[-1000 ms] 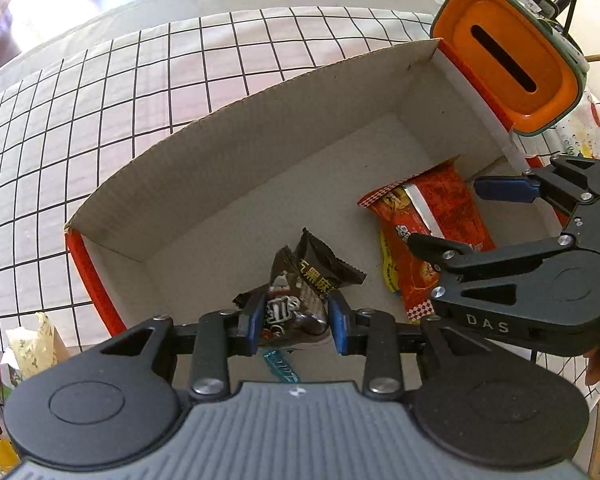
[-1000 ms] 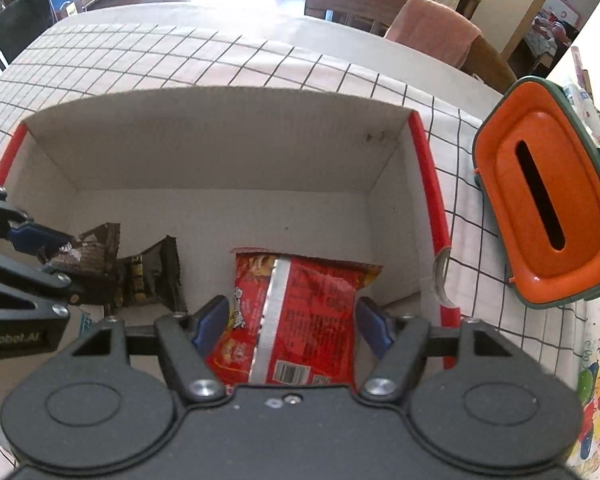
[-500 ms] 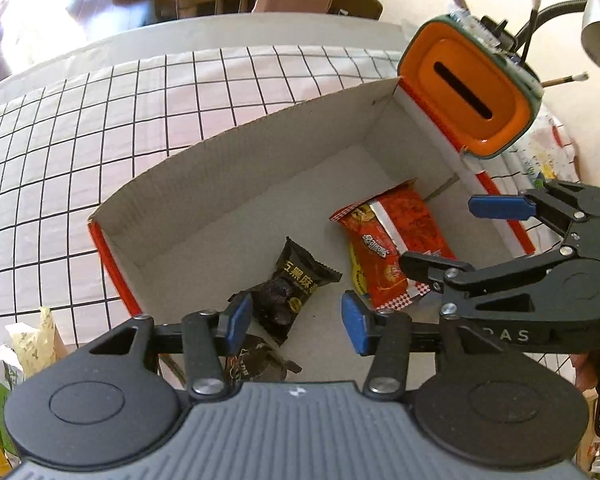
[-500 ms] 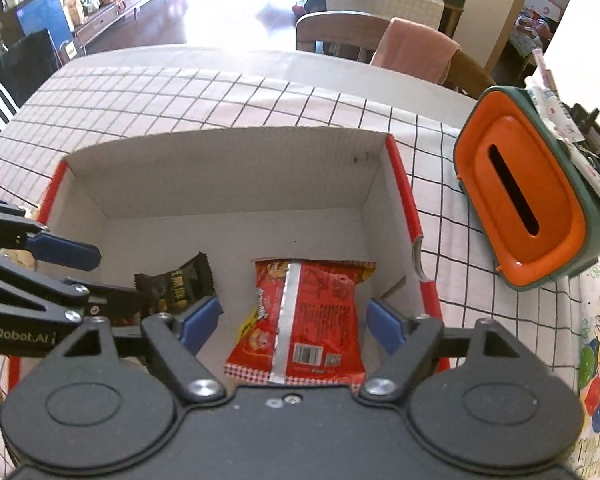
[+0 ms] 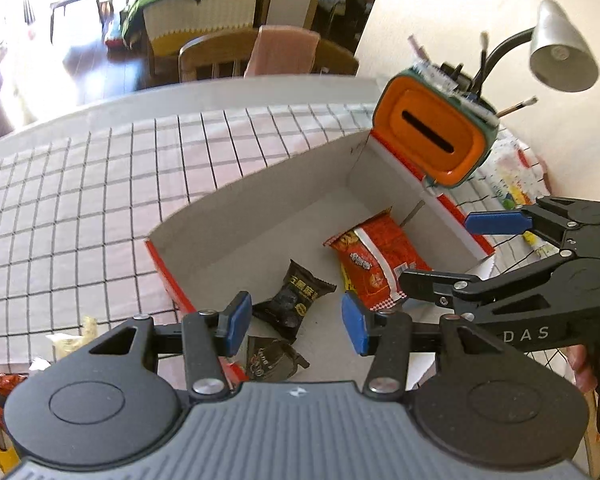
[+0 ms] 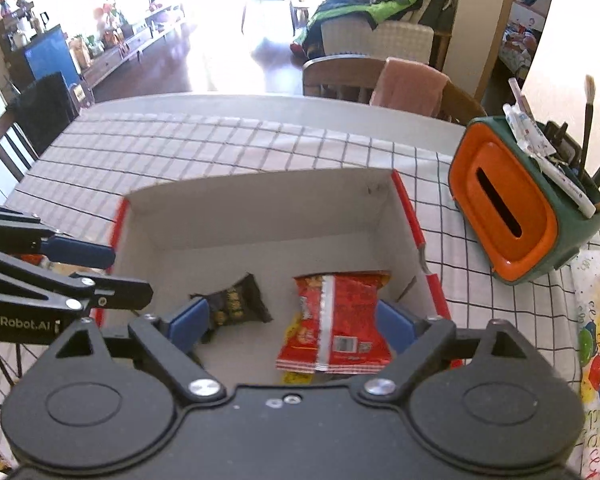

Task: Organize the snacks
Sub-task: 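Move both open tools out of the box back to the snack pile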

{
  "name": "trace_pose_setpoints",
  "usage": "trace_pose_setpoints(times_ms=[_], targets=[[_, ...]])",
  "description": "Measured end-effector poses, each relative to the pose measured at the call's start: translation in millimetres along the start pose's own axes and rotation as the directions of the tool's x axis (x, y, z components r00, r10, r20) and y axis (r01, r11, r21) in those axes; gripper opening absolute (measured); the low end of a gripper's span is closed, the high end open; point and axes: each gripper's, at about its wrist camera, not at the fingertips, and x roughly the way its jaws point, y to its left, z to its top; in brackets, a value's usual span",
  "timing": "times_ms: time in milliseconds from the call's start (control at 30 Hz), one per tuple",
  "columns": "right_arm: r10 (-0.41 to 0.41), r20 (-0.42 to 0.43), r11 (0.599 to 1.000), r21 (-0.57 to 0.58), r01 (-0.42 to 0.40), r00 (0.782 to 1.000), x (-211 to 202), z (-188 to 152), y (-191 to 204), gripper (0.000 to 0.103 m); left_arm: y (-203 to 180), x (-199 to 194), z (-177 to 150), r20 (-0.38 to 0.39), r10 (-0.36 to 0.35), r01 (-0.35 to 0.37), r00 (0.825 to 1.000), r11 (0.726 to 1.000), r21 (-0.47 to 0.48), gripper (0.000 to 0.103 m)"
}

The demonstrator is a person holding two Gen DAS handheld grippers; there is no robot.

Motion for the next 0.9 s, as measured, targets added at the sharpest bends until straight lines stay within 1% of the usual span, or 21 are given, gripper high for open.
trace_pose_setpoints(times_ms=[100, 133, 233, 367, 433, 500, 633, 767, 900], targets=[[0.015, 0.033, 1.000, -0.001, -0.015, 0.999, -11.7, -0.4, 11.8, 0.093, 6.1, -17.2, -6.1, 0.042, -0.002, 0.001, 0.999, 1.000, 0.019, 0.049], [0.021, 0.044, 1.000, 0.000, -0.021, 0.999, -16.2, -0.7, 15.6, 0.095, 7.8, -22.8, -7.9, 0.053, -0.001, 0.000, 0.999, 1.000, 0.022, 0.050], [0.051, 0.081, 0.999, 0.003, -0.051, 0.995, -27.2, -1.3, 29.0, 0.100, 16.5, -37.4, -14.3, 0.078, -0.001, -0.001, 0.997, 1.000, 0.028, 0.053], [0.076, 0.121, 0.997, 0.007, -0.078, 0.990, -38.9, -1.7, 50.6, 0.101, 29.0, -57.2, -25.7, 0.103, -0.004, 0.001, 0.995, 0.999, 0.032, 0.056], [0.094, 0.144, 0.995, 0.012, -0.097, 0.985, -43.3, -2.0, 61.7, 0.102, 36.1, -66.9, -31.8, 0.126, 0.000, -0.004, 0.992, 0.999, 0.038, 0.059], [0.110, 0.168, 0.993, 0.012, -0.114, 0.980, -47.7, -3.2, 75.1, 0.103, 44.5, -77.5, -39.3, 0.155, 0.008, -0.015, 0.988, 0.999, 0.043, 0.066], [0.135, 0.207, 0.990, 0.007, -0.139, 0.969, -50.0, -5.9, 100.9, 0.103, 63.9, -94.9, -53.6, 0.202, 0.029, -0.039, 0.979, 0.998, 0.043, 0.068], [0.174, 0.223, 0.982, 0.028, -0.185, 0.959, -46.1, -7.1, 122.0, 0.103, 89.4, -108.9, -68.5, 0.226, 0.045, -0.053, 0.973, 0.998, 0.028, 0.076], [0.195, 0.233, 0.976, 0.051, -0.212, 0.953, -38.8, -7.4, 142.3, 0.103, 119.6, -120.7, -82.2, 0.235, 0.059, -0.062, 0.970, 0.998, 0.004, 0.077]])
